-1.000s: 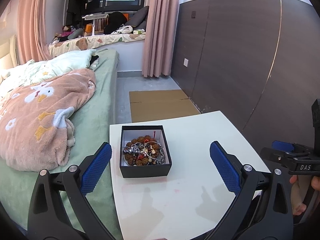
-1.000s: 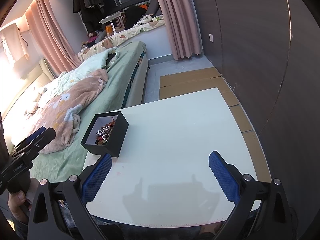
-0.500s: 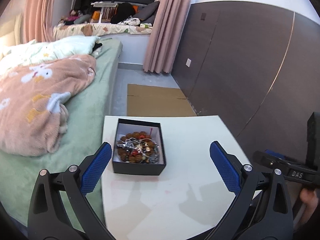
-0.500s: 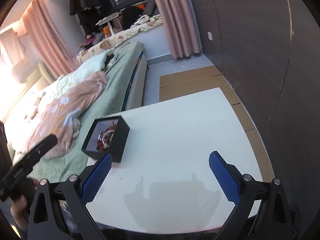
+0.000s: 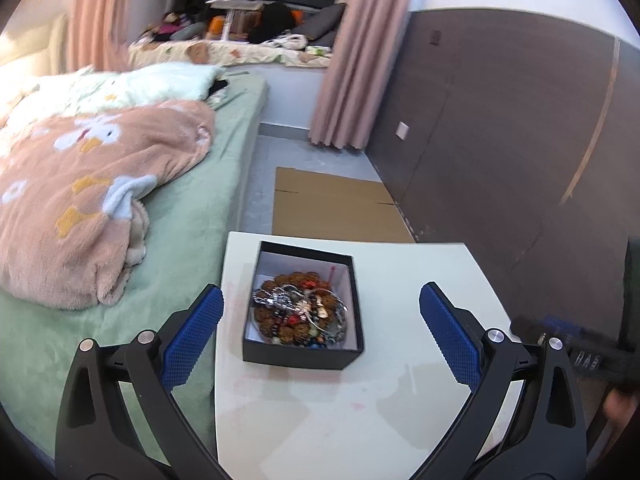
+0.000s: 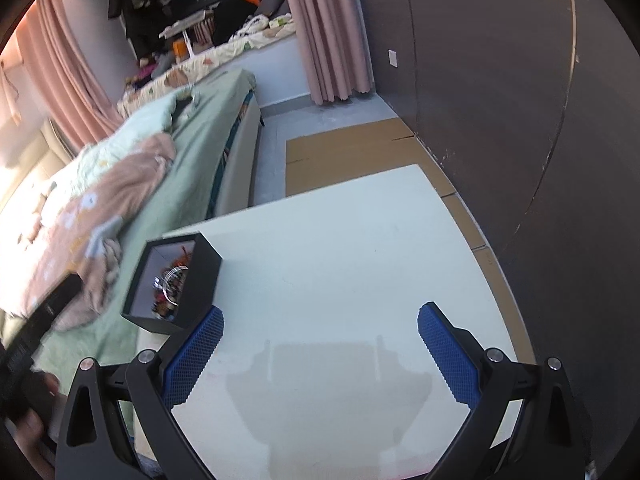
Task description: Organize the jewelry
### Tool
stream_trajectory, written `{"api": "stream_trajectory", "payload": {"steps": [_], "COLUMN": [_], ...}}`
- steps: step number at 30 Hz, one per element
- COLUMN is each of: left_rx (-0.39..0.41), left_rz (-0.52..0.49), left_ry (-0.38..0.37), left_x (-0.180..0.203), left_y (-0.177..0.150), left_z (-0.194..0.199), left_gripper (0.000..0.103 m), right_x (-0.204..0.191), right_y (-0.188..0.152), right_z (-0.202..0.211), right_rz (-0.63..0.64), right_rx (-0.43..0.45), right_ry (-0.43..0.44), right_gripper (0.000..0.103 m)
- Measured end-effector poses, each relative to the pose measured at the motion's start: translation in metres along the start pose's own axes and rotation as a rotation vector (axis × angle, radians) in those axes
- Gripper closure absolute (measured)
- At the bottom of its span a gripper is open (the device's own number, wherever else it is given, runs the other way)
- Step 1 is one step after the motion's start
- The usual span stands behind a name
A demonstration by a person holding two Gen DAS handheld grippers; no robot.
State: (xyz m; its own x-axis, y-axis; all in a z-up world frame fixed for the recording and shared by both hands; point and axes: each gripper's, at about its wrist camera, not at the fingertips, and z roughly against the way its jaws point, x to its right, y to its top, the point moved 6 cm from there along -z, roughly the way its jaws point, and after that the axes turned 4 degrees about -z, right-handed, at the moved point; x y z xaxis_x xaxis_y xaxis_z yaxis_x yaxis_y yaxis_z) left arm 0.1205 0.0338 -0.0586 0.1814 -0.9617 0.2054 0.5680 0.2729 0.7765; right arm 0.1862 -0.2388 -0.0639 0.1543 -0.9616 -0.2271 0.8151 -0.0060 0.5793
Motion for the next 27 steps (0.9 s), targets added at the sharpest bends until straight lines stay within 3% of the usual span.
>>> {"api": "stream_trajectory", "payload": {"steps": [8, 12, 15, 19, 27], "left_rx": [0.014, -0.014, -0.034, -0.043, -0.043], "left_rz": [0.056, 0.044, 0.038, 0.013, 0.009], "left_ry": [0.05, 0.09, 0.098, 0.047, -0.01], "left_x": [-0.03, -0.044, -0.044, -0.032, -0.025], "left_y": [0.01, 0.007, 0.005, 0.006, 0.009], "left_z": [-0.011, -0.021, -0.023, -0.018, -0.008], "left_gripper": [0.005, 0.005, 0.005, 0.005, 0.005], "right_x": [-0.009, -0.021, -0.017, -0.013, -0.015], "right_y": [-0.012, -0.016, -0.013, -0.014, -0.017], "right_z": [-0.064, -0.094, -0.11, -0.125, -0.139], "right_rz": [0.062, 0.161, 0.163, 0.17, 0.177], "right_rx": [-0.056, -0.051, -0.029, 0.016, -0.016], "right_ry": [-0.103, -0.15, -0.172, -0.192, -0.17], "right_gripper": [0.008, 0.008, 0.008, 0.008, 0.007]}}
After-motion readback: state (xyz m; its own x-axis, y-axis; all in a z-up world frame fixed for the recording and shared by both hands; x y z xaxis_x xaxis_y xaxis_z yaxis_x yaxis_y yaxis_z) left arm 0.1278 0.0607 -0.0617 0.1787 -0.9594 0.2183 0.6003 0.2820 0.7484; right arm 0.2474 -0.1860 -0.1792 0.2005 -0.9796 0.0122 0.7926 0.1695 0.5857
